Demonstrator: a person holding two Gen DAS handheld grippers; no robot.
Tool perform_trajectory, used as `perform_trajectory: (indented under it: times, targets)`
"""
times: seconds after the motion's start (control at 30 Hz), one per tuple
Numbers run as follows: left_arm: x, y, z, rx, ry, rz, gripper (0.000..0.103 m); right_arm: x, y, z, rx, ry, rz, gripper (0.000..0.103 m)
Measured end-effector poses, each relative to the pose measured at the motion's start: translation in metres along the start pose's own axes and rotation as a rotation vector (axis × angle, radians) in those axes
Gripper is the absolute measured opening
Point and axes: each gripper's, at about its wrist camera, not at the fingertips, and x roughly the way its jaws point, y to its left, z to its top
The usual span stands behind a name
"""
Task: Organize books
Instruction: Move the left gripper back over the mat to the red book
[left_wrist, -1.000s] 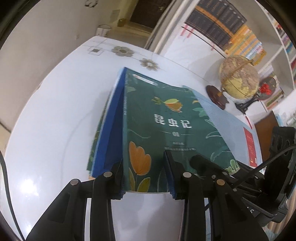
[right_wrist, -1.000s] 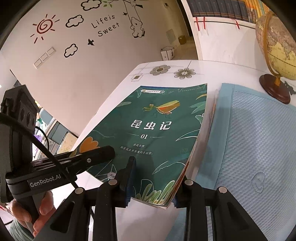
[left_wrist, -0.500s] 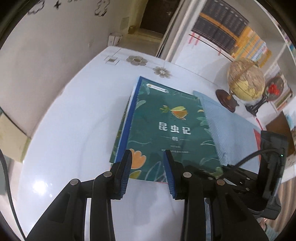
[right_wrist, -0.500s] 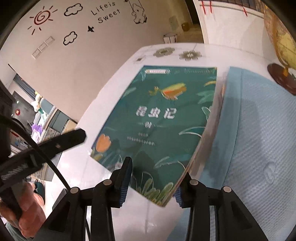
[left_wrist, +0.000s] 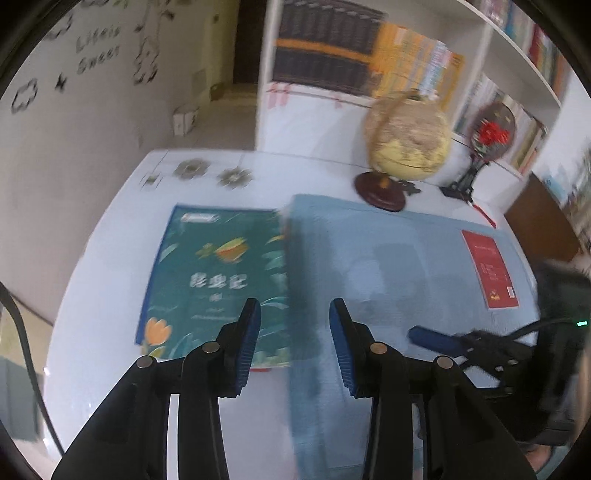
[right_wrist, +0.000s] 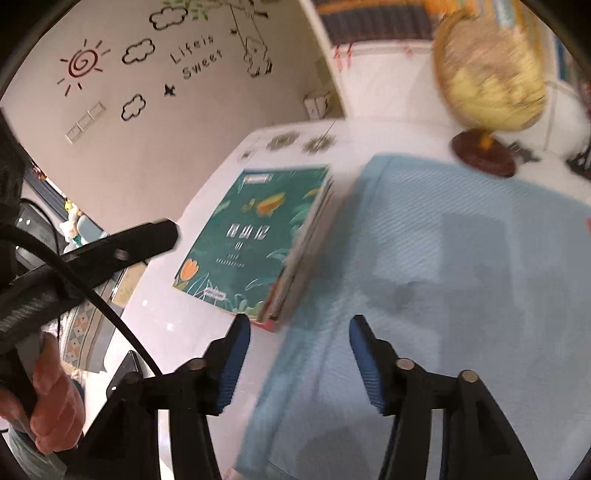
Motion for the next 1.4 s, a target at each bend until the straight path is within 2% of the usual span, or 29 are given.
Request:
perform_trajectory:
  times: [0.13,0.33,0.57,0.7,0.87,1.03,1.1,1.17,1.23,1.4]
  targets:
    - [-0.011,-0.052,0.01,0.031,-0.035,-0.031,0.036,-0.057,-0.028,-0.001,-0.03,-0.063,-0.059,0.057]
    - [-0.027,-0.138,0.021,0.11,-0.101,-0.052,0.036,-0.125,-0.094,-0.011,0.04,-0.113,-0.087,0.058]
    - [-0.029,-0.23,0.025,0.134,-0.099,-0.132,0.036,-0.196,-0.173,-0.035,0.125,-0.15,-0.135,0.06]
    - [-0.025,-0.276,0.024,0.121,-0.087,-0.173,0.036,-0.225,-0.215,-0.048,0.166,-0.162,-0.137,0.064]
    - [-0.012,-0.313,0.021,0.057,-0.061,-0.223,0.037,-0.256,-0.262,-0.065,0.19,-0.177,-0.151,0.064]
    - [-0.006,-0.346,0.016,0.033,-0.063,-0.205,0.037,-0.283,-0.308,-0.076,0.22,-0.208,-0.162,0.064]
    - [-0.006,-0.361,0.014,0.053,-0.071,-0.181,0.044,-0.293,-0.324,-0.078,0.235,-0.23,-0.17,0.064]
    - [-0.006,-0.375,0.012,0.078,-0.085,-0.17,0.077,-0.298,-0.339,-0.079,0.248,-0.235,-0.19,0.067]
    - [-0.005,-0.385,0.008,0.097,-0.108,-0.155,0.079,-0.302,-0.355,-0.081,0.275,-0.241,-0.212,0.081]
    - [0.02,-0.404,0.009,0.156,-0.056,-0.094,0.079,-0.299,-0.402,-0.085,0.39,-0.228,-0.2,0.082]
